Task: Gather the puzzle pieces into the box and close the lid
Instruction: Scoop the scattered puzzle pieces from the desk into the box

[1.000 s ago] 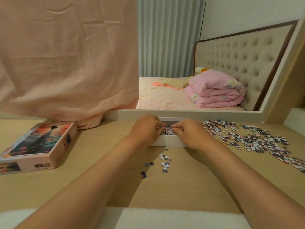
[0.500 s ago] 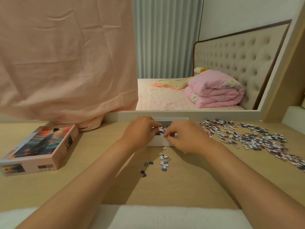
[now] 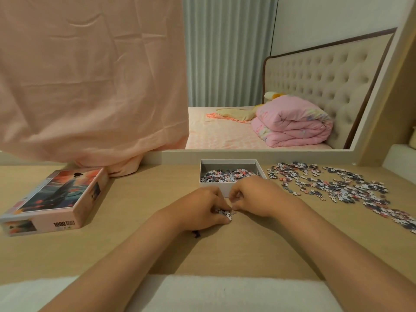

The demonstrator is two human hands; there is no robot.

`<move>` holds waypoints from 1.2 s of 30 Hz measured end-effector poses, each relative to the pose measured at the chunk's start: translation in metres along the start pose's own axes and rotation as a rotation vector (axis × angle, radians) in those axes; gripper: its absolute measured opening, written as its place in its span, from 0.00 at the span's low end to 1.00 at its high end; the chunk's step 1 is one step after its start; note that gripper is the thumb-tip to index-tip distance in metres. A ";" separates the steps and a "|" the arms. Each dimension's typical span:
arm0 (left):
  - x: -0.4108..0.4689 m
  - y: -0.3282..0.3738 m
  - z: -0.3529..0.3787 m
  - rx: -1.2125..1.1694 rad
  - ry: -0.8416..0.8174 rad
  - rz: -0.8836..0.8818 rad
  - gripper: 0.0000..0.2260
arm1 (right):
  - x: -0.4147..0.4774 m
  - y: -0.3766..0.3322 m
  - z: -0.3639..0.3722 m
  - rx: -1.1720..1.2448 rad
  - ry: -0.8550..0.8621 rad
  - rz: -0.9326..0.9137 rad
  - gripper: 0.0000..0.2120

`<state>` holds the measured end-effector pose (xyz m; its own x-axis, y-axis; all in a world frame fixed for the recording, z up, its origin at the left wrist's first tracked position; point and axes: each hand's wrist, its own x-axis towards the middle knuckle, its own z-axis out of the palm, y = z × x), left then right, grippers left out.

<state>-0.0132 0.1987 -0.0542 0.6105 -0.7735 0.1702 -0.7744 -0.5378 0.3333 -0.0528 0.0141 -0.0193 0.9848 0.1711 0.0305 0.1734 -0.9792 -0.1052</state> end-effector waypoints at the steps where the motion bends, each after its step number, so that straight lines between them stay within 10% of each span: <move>1: 0.000 0.001 -0.001 -0.005 0.004 0.001 0.15 | 0.000 0.001 0.000 0.000 -0.005 0.003 0.09; 8: 0.006 0.007 -0.004 -0.102 -0.050 -0.060 0.08 | -0.001 0.004 -0.005 0.057 -0.056 0.022 0.02; 14: 0.008 0.009 -0.008 -0.115 -0.057 -0.056 0.06 | 0.009 0.019 -0.024 0.215 0.407 0.154 0.01; 19: 0.010 0.011 -0.010 -0.083 -0.102 -0.088 0.06 | 0.009 0.021 -0.014 0.190 0.389 0.042 0.07; 25: 0.008 0.006 -0.015 -0.061 -0.142 -0.106 0.08 | 0.000 0.000 -0.010 0.225 -0.179 -0.084 0.06; 36: 0.008 -0.006 -0.022 -0.291 0.102 -0.117 0.06 | -0.005 0.003 -0.007 0.370 -0.276 0.029 0.07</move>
<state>-0.0001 0.2030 -0.0339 0.7174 -0.6666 0.2022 -0.6270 -0.4913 0.6046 -0.0571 0.0092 -0.0131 0.9468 0.2164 -0.2382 0.0892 -0.8876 -0.4518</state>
